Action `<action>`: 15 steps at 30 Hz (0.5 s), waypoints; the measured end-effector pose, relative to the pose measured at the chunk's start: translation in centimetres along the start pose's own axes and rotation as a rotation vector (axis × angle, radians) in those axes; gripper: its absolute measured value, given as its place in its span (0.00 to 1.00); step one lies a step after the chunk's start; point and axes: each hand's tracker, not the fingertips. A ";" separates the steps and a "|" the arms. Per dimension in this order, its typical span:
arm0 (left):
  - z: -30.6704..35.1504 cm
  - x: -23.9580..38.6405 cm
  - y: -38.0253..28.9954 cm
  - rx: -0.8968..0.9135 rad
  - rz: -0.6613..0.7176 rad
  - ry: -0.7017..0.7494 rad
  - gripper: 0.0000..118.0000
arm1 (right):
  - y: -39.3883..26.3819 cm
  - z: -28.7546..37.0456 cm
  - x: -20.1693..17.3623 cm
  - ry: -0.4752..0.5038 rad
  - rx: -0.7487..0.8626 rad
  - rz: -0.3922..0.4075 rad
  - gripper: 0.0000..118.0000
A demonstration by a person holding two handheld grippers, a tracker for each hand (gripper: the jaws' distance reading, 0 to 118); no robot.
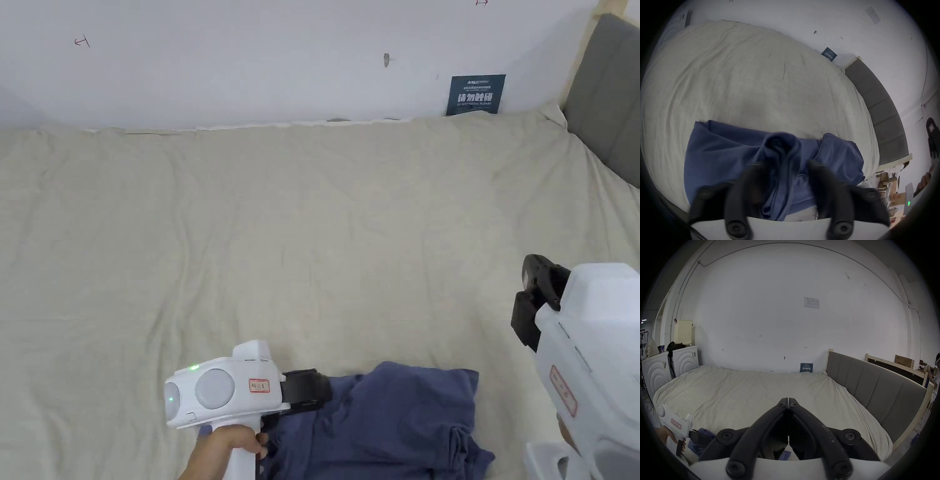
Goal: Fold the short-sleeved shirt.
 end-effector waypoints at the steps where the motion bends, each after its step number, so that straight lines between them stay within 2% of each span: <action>1: 0.4 0.2 0.0 0.009 -0.004 -0.016 1.00 | 0.0 0.0 0.1 -0.001 -0.001 0.000 0.01; 4: 2.9 0.5 0.2 0.098 -0.016 -0.072 0.98 | 0.0 0.0 0.2 -0.002 -0.002 -0.001 0.01; 7: 5.7 0.2 0.4 0.222 -0.040 -0.032 0.97 | 0.0 0.1 0.2 0.000 0.000 0.000 0.01; 8: 6.6 0.0 0.2 0.277 -0.064 0.001 0.92 | 0.1 0.1 0.1 0.003 0.000 0.000 0.01; 9: 7.5 -0.3 0.1 0.331 -0.082 0.045 0.83 | 0.1 0.0 0.1 0.006 0.001 0.002 0.01; 10: 8.1 -0.6 -0.1 0.368 -0.099 0.084 0.68 | 0.1 0.0 0.0 0.008 0.000 0.004 0.01; 11: 8.6 -1.0 -0.3 0.400 -0.117 0.125 0.42 | 0.2 0.0 0.0 0.011 0.001 0.005 0.01; 12: 8.8 -1.2 -0.6 0.423 -0.130 0.170 0.21 | 0.2 0.0 -0.1 0.014 0.002 0.005 0.01; 15: 8.1 -2.1 -1.7 0.424 -0.237 0.300 0.06 | 0.2 0.0 -0.2 0.021 0.001 0.005 0.01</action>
